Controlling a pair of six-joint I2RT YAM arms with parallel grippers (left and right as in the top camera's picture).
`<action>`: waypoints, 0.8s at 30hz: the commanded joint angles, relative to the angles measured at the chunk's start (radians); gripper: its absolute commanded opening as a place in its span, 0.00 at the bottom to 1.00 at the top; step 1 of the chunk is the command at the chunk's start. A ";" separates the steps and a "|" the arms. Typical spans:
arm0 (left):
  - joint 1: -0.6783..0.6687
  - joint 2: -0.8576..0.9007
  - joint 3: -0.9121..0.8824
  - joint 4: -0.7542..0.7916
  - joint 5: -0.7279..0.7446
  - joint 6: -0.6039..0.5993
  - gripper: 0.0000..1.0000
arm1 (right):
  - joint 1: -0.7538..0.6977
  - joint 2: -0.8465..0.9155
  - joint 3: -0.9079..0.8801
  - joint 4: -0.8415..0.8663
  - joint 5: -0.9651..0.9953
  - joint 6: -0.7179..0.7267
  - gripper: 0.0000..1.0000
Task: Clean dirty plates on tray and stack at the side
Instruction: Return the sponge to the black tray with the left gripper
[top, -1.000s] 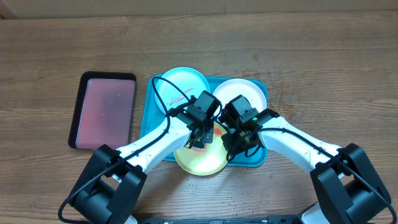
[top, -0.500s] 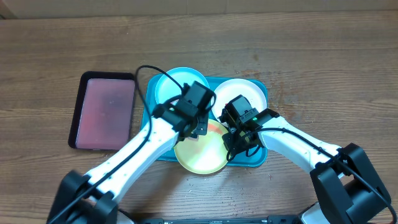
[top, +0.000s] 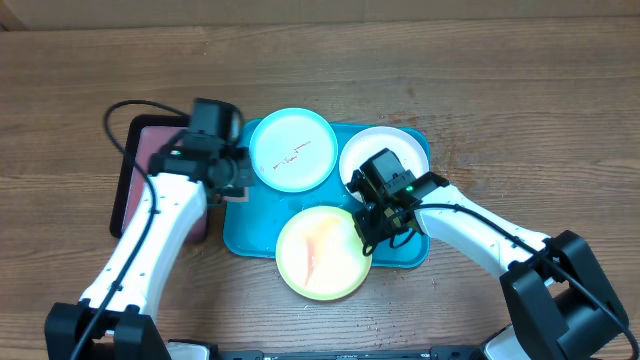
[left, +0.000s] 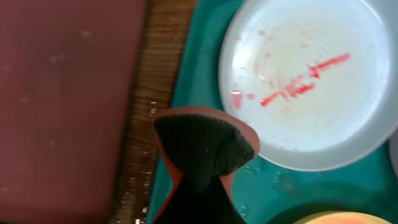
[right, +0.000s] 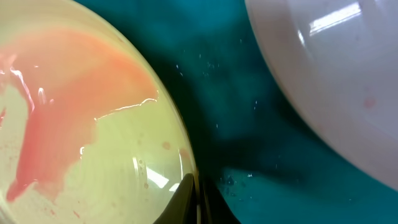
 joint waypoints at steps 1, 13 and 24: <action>0.074 -0.019 0.020 0.000 0.022 0.049 0.04 | 0.005 -0.028 0.092 -0.009 0.072 -0.001 0.04; 0.196 0.008 0.020 0.023 0.022 0.095 0.04 | 0.005 -0.037 0.328 -0.117 0.329 -0.002 0.04; 0.229 0.055 0.019 0.069 0.022 0.266 0.04 | 0.059 -0.054 0.406 -0.190 0.653 -0.002 0.04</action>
